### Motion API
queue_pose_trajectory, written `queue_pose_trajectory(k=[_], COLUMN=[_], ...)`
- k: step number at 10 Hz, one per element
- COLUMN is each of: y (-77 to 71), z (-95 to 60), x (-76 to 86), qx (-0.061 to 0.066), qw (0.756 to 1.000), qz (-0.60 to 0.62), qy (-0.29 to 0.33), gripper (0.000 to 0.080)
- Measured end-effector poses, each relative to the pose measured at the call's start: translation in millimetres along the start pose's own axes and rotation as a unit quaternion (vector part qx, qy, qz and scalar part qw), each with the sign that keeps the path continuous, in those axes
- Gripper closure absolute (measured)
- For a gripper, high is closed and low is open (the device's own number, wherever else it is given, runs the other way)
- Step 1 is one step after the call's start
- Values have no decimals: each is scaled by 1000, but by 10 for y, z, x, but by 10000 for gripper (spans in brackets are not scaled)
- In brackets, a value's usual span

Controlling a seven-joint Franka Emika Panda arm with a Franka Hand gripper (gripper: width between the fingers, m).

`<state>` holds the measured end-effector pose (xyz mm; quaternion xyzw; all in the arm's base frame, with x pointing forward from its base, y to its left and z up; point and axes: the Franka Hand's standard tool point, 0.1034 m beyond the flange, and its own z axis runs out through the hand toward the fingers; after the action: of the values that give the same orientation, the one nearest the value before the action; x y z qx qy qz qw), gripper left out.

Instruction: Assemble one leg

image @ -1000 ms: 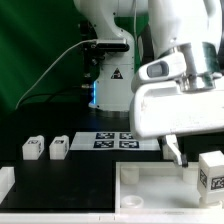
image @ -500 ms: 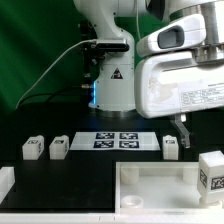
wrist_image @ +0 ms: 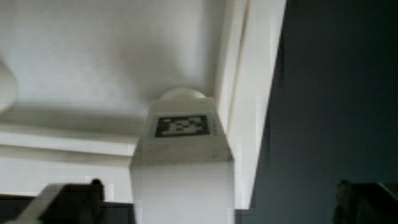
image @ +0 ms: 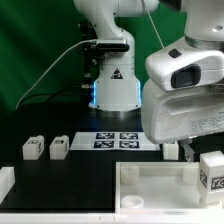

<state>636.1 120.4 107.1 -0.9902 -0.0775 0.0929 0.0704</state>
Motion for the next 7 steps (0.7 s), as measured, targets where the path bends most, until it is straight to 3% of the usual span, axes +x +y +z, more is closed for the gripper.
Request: queue_pose_trajectory(k=[2, 4, 6, 7], y=[11, 97, 110, 111], z=[36, 225, 236, 240], x=[-2, 20, 36, 35], qx=[0, -1, -1, -1], qw=[1000, 1000, 1000, 1000], qz=[0, 3, 4, 4], qy=[-1, 9, 15, 15], gripper=[150, 150, 150, 263])
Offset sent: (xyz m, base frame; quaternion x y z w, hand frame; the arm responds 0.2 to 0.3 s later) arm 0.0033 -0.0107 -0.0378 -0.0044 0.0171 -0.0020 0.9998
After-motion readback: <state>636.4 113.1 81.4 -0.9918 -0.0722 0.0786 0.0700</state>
